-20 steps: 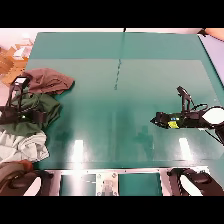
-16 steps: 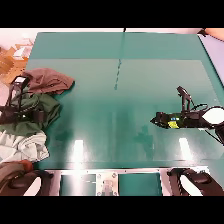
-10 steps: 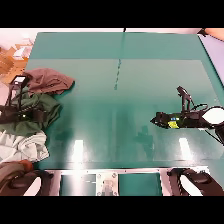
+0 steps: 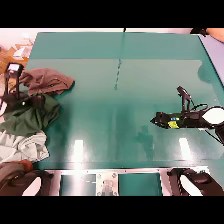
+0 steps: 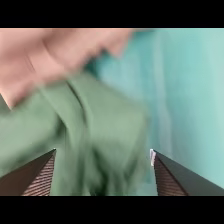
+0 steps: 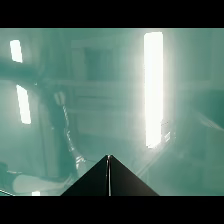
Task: Fold the shirts.
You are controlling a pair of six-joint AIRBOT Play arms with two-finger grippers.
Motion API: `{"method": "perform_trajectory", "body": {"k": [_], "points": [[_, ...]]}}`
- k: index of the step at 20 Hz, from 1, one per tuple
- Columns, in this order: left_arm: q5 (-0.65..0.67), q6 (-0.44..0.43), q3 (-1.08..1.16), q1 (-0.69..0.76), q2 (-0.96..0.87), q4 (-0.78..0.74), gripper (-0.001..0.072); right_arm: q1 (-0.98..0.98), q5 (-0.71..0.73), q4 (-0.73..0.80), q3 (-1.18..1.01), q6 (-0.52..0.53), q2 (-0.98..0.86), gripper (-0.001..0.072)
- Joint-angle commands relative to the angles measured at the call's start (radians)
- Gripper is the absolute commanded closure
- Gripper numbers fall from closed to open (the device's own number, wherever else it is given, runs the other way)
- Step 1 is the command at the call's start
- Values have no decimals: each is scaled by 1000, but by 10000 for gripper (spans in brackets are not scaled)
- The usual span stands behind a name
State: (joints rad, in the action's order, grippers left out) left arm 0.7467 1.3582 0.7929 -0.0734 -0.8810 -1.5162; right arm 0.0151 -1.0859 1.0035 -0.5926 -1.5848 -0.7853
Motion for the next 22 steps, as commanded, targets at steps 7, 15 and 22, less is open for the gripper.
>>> {"method": "perform_trajectory", "body": {"k": [7,15,22], "points": [[-11,17,463,-2,-621,-194,39,1,0,0,0,0,0,692],[43,29,571,2,-757,-298,688,1,3,0,0,0,0,692],[507,29,1164,149,-727,-29,689,1,26,-2,0,0,0,692]]}}
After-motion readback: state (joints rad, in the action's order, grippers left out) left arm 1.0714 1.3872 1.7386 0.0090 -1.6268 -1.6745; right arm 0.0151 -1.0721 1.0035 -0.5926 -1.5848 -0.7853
